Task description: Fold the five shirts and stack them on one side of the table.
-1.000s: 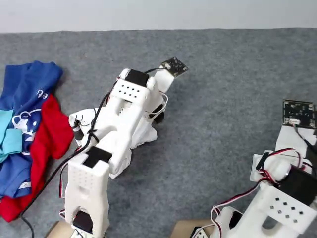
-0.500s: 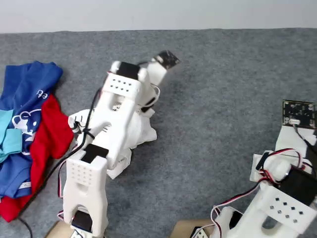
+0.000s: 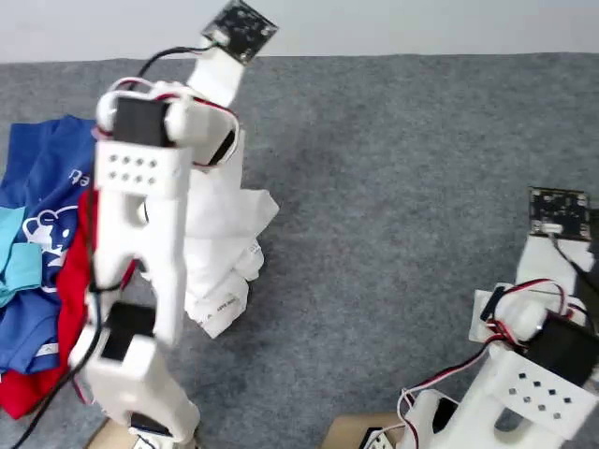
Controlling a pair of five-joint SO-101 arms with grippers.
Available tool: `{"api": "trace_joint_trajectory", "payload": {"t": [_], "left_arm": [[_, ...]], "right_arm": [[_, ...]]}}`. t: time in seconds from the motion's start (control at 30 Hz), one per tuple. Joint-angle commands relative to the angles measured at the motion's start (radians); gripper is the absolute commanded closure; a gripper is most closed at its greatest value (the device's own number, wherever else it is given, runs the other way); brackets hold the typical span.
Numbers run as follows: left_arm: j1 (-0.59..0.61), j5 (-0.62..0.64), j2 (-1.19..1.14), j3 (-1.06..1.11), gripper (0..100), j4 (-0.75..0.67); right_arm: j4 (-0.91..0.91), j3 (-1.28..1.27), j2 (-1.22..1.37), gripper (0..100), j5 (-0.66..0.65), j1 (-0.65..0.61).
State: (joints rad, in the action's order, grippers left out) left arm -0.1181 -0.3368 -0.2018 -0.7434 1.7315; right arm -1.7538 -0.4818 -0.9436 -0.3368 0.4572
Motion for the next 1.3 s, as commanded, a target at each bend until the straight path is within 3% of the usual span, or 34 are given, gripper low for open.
{"api": "trace_joint_trajectory", "payload": {"t": [0.0,0.2,0.3,0.53,0.9,1.07,1.27], "left_arm": [[-0.011,-0.005,0.242,0.033,100,0.021],[-0.069,0.003,0.450,0.012,100,0.008],[-0.063,0.064,0.508,-0.050,100,-0.020],[-0.061,0.074,0.614,-0.124,100,0.023],[0.087,0.068,0.847,0.294,100,0.023],[0.290,-0.054,0.945,0.512,100,0.023],[0.652,-0.250,0.971,0.839,100,-0.005]], "right_arm": [[-0.033,0.008,-0.015,98.8,0.009,-0.087],[-0.033,0.008,-0.007,98.8,0.012,-0.263],[-0.033,0.006,-0.007,98.8,0.012,-0.337],[0.033,0.002,-0.005,98.8,0.012,-0.444],[0.236,0.008,0.143,98.8,0.009,-0.588],[0.266,0.035,0.222,98.8,0.011,-0.619],[0.266,0.072,0.255,98.8,0.003,-0.624]]}}
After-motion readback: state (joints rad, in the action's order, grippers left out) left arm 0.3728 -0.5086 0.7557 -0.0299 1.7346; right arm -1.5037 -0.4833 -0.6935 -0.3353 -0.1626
